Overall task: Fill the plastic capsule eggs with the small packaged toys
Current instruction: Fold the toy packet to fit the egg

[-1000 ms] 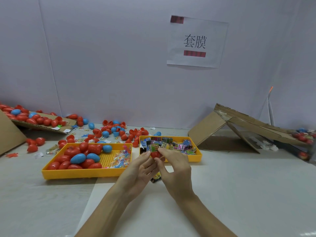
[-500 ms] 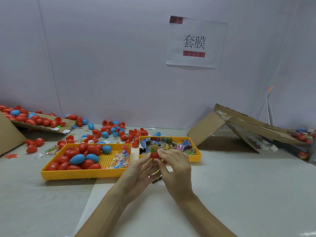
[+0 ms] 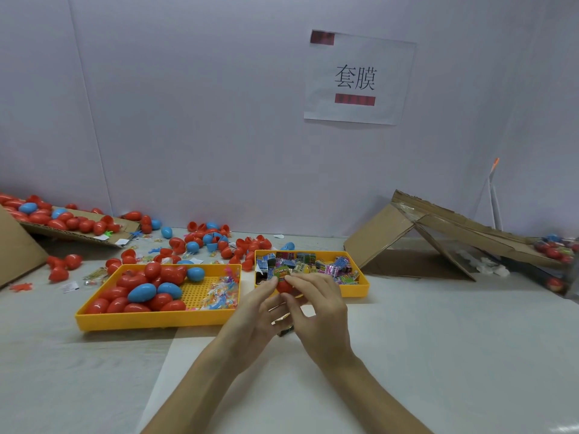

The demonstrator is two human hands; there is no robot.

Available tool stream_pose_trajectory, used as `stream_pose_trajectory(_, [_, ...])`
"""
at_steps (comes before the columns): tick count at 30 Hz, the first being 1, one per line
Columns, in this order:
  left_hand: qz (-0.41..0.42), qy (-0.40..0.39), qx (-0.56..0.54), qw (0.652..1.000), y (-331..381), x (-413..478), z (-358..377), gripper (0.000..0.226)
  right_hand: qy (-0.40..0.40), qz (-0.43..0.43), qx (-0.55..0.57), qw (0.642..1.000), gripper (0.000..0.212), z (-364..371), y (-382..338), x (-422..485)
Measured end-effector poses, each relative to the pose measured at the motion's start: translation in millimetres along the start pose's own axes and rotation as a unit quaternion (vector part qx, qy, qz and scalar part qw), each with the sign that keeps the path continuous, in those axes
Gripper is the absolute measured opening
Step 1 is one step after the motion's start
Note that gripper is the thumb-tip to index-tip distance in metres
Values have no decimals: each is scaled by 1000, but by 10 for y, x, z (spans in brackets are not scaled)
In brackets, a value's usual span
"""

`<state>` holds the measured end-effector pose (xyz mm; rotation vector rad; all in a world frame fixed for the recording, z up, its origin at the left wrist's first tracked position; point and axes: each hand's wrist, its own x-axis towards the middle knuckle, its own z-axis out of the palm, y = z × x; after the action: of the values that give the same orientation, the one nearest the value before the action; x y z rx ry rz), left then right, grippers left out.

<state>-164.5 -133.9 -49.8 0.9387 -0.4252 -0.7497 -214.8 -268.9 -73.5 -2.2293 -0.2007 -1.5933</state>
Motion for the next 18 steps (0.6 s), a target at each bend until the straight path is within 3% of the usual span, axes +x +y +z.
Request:
stream_pose_trajectory(4, [14, -11, 30, 999, 0, -21, 9, 46, -5, 20, -3, 1000, 33, -12, -21, 0])
stream_pose_trajectory(18, [23, -9, 33, 999, -8, -8, 38, 43, 29, 0, -9, 1000, 26, -4, 22, -7])
